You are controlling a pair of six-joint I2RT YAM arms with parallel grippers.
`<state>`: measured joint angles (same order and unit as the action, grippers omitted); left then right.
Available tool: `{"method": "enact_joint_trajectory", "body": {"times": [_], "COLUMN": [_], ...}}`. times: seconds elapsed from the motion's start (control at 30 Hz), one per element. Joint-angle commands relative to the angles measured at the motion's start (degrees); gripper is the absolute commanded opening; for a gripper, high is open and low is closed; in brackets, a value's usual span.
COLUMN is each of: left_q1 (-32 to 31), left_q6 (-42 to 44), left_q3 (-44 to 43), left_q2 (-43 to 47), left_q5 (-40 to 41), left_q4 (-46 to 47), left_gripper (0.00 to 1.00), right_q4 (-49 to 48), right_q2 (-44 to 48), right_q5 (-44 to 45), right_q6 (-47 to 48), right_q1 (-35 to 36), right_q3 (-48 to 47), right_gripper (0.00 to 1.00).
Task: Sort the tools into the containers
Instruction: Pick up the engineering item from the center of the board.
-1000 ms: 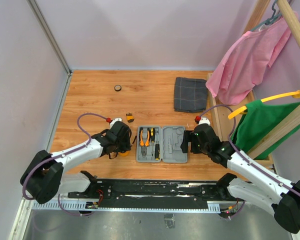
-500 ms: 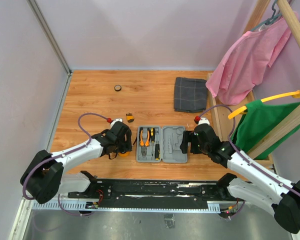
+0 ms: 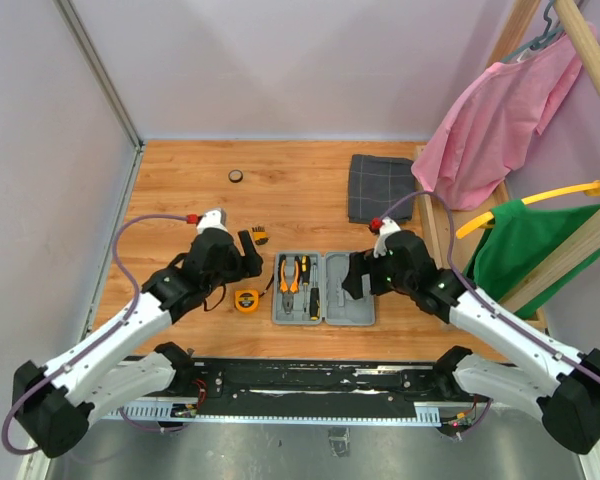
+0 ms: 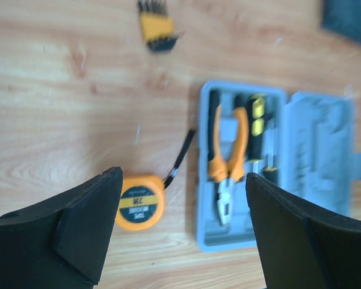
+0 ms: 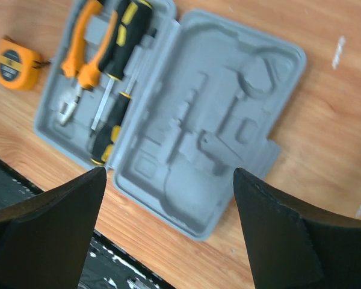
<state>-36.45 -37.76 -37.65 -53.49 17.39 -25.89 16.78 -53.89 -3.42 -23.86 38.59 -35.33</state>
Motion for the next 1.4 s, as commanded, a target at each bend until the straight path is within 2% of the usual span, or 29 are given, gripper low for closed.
{"method": "enact_joint_trajectory", "body": {"times": [0.0,0.17,0.27,0.33,0.4,0.47,0.6,0.7,0.97,1.37], "left_q1": [0.1,2.4,9.2,16.6,22.0,25.0,25.4,25.4,25.5,25.4], "left_q6": [-0.2,1.8,4.9,6.9,8.7,10.3,13.4,15.1,13.7,12.2], "left_q3": [-5.4,-9.8,-11.0,-11.3,-11.2,-11.0,-12.0,-12.2,-7.9,-5.9], "left_q2": [5.9,9.5,11.3,11.9,11.7,11.4,11.5,12.1,16.0,19.1], "left_q5": [5.9,8.0,3.5,-2.4,-8.5,-10.8,-7.6,-4.4,-0.8,3.7], "left_q4": [-3.2,-6.4,-6.4,-6.2,-6.0,-6.0,-7.3,-8.1,-6.2,-5.3], "left_gripper": [0.87,0.87,0.88,0.89,0.89,0.89,0.89,0.89,0.9,0.89], "right_q4": [-7.2,-24.7,-35.0,-36.3,-35.5,-33.9,-32.7,-32.4,-18.0,-12.8], "right_q2": [-5.3,-11.1,-14.9,-18.5,-23.5,-27.3,-33.6,-38.1,-51.4,-61.4], "right_q5": [-6.1,-7.6,-2.0,-2.3,-6.7,-13.1,-23.3,-27.2,-29.7,-28.2], "right_q6": [4.1,7.9,20.1,25.0,27.6,29.6,34.8,37.9,52.9,57.4], "right_q1": [-0.1,2.9,9.9,12.6,13.5,14.0,15.3,16.8,21.1,21.9], "right_q3": [-6.1,-3.9,-2.9,-5.0,-8.5,-11.8,-16.6,-20.4,-34.0,-42.5], "right_gripper": [0.88,0.84,0.85,0.86,0.86,0.86,0.83,0.84,0.87,0.88]}}
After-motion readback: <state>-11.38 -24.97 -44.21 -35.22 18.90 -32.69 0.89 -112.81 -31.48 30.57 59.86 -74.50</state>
